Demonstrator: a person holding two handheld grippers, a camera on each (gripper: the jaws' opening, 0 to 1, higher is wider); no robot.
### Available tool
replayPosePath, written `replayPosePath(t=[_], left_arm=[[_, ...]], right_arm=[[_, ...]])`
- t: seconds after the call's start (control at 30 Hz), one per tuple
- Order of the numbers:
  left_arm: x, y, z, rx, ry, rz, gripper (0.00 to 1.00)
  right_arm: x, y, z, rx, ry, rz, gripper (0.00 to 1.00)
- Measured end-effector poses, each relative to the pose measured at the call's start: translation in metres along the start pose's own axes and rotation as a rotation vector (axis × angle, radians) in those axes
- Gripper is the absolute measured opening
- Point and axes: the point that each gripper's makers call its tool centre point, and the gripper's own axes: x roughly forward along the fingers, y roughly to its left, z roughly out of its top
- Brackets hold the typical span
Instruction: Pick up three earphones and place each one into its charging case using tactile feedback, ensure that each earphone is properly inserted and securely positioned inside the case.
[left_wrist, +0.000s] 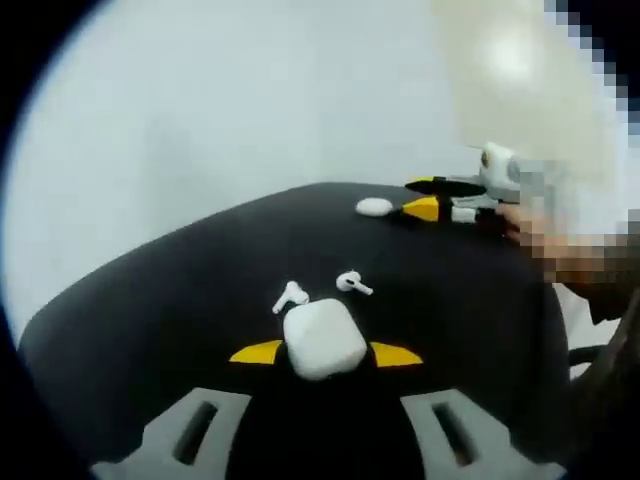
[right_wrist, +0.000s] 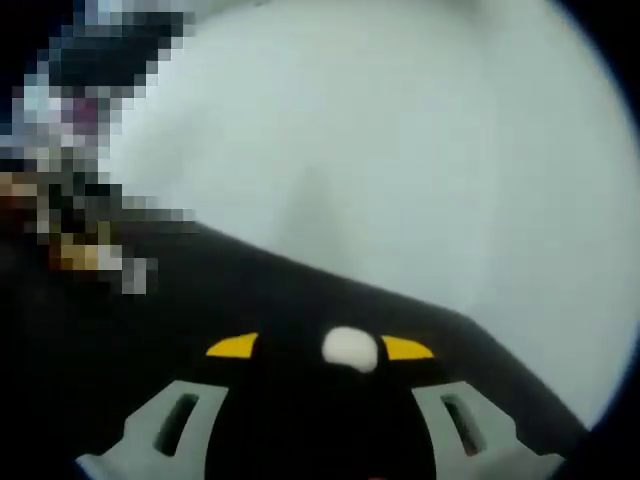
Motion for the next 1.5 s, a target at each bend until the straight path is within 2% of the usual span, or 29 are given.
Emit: replayPosePath(t=[0.13,0.2,0.23,0.3,0.5,0.63,0.8,0.87,0.93,0.97,1.03,1.1,1.17,1.27,1.33,1.4,1.5], left_arm=[[-0.009,-0.007,-0.004,0.017,0.006,-0.012,0.28],[-0.013,-0.005,-0.006,0.011,0.005,0.022,0.29],[-0.016,-0.001,-0.008,-0.002,0.010,0.062,0.29],[-0.020,0.000,-0.009,0.025,0.000,0.100,0.29],[-0.034,-0.002,-0.013,0.015,0.004,0.098,0.29],[-0.040,-0.009,-0.016,-0.009,0.015,0.054,0.29],[-0.040,-0.021,-0.015,0.036,0.004,0.018,0.19],[-0.037,-0.036,-0.012,0.036,-0.004,-0.049,0.19],[-0.031,-0.047,-0.009,0.072,-0.011,-0.093,0.21],[-0.026,-0.052,-0.006,0.097,-0.017,-0.109,0.22],[-0.023,-0.054,-0.002,0.106,-0.021,-0.106,0.23],[-0.023,-0.056,0.004,0.106,-0.036,-0.130,0.23],[-0.026,-0.051,0.015,0.095,-0.076,-0.140,0.24],[-0.033,-0.024,0.026,0.069,-0.118,-0.112,0.25],[-0.035,-0.009,0.028,-0.006,-0.127,-0.122,0.28],[-0.034,0.002,0.027,-0.054,-0.134,-0.189,0.30],[-0.029,0.004,0.016,-0.064,-0.088,-0.317,0.34]], right_arm=[[0.001,0.001,0.000,-0.007,0.002,0.005,0.46],[0.001,0.001,0.000,-0.010,0.004,0.005,0.46],[0.001,0.001,-0.001,-0.011,0.006,0.005,0.46],[0.001,0.001,-0.002,-0.014,0.012,0.003,0.46],[0.001,0.001,-0.002,-0.016,0.015,0.001,0.46],[0.001,0.000,-0.003,-0.022,0.020,-0.002,0.46],[0.001,0.000,-0.004,-0.025,0.026,-0.006,0.46],[0.001,-0.001,-0.004,-0.021,0.025,-0.008,0.46],[0.002,-0.001,-0.004,-0.022,0.028,-0.009,0.46],[0.002,-0.001,-0.005,-0.024,0.030,-0.009,0.46],[0.002,-0.001,-0.005,-0.028,0.032,-0.009,0.46],[0.001,-0.001,-0.005,-0.027,0.032,-0.012,0.46],[0.001,-0.002,-0.005,-0.026,0.032,-0.013,0.46],[0.002,-0.001,-0.005,-0.028,0.032,-0.011,0.46],[0.003,-0.001,-0.004,-0.031,0.031,-0.009,0.46],[0.003,0.000,-0.004,-0.034,0.031,-0.007,0.46],[0.004,0.001,-0.007,-0.049,0.045,-0.007,0.46]])
